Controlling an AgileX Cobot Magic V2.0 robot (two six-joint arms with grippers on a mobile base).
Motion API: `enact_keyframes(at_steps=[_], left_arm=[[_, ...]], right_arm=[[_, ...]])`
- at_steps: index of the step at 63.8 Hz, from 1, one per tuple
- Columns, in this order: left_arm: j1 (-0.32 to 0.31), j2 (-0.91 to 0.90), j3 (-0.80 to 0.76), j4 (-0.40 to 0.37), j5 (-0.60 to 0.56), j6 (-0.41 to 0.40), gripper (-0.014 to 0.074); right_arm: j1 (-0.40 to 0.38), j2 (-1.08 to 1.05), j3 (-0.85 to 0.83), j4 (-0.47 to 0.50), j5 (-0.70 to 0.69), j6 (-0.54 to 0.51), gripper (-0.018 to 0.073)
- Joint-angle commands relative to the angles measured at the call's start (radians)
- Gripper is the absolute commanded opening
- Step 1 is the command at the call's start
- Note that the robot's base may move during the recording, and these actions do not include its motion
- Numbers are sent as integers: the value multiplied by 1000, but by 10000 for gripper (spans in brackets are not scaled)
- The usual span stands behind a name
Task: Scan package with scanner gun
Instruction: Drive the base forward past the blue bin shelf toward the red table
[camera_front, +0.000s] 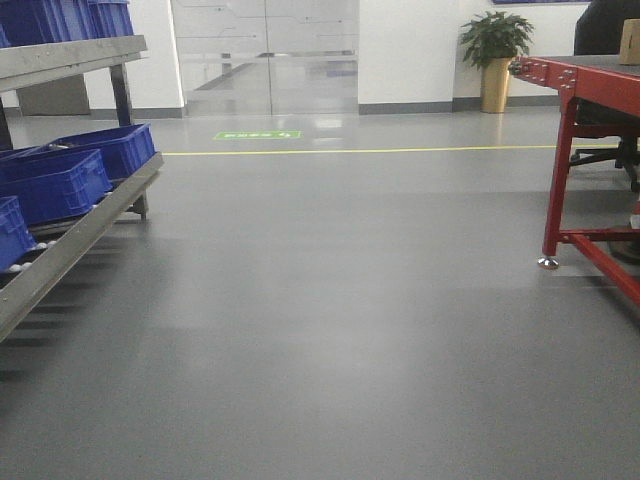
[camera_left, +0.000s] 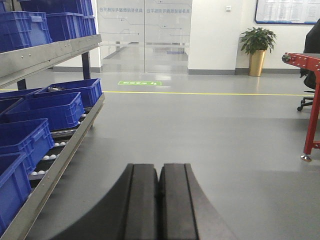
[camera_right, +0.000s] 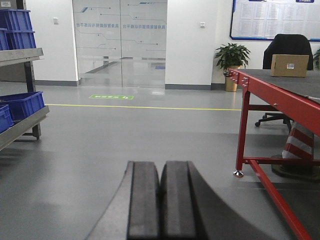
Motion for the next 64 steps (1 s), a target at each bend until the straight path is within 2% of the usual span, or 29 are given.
enact_keyframes(at_steps=[1, 64], left_arm=[[-5, -4, -2, -5, -17, 3, -111], [-5, -4, -2, -5, -17, 3, -111]], right_arm=[[-4, -3, 0, -1, -16, -3, -168], [-4, -3, 0, -1, -16, -3, -168]])
